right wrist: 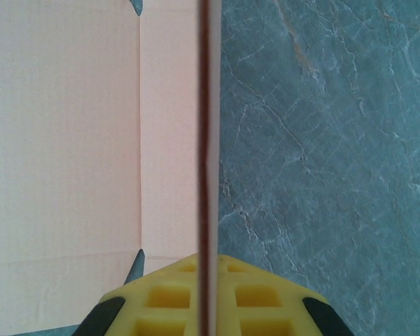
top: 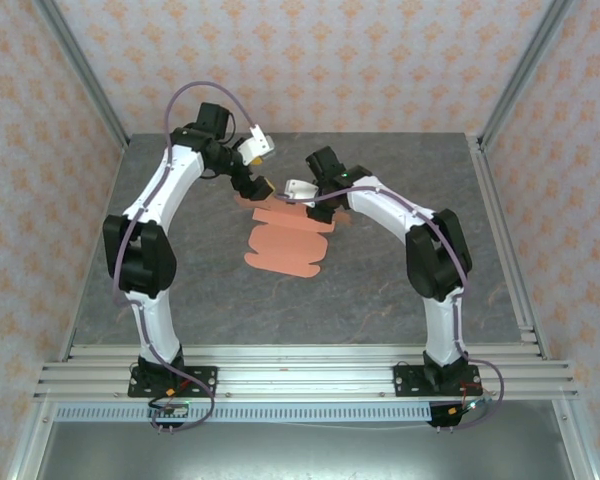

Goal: Fold the paper box

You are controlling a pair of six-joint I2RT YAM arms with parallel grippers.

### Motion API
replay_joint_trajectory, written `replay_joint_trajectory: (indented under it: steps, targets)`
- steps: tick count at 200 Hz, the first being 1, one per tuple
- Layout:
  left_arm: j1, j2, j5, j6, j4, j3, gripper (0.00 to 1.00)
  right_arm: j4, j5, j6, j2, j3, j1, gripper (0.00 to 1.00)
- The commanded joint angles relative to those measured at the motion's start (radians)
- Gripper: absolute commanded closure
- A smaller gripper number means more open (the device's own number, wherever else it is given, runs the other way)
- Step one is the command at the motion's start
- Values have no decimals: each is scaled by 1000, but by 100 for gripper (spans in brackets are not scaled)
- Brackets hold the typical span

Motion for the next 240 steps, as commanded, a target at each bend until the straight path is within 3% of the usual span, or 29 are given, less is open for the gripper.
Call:
replay_joint_trajectory:
  steps: [1,49,92,120,154,191,214,225,240]
  targets:
    - [-4,20,-18,68,-88,29,3,14,-30,5,33,0,-2,93]
    - [-23,107,-38,157,-235,147,3,-27,-111,22,70,66,-23,93]
    - [-63,150,-160,139,-154,139,8,-31,-138,31,73,80,-24,93]
    - [-74,152,-139,156,-156,120,22,-46,-133,36,72,81,-24,93]
    - [-103,153,-235,150,-86,66,36,-63,-158,50,56,76,-24,92]
    - [-107,170,-254,142,-67,66,49,-49,-165,66,47,59,-23,91]
    - [-109,167,-256,147,-74,60,58,-34,-157,85,48,54,-23,84]
    - [-109,161,-257,154,-70,44,62,-29,-153,99,44,51,-24,76]
    - [-112,156,-265,165,-65,25,66,-5,-154,120,26,29,-24,73]
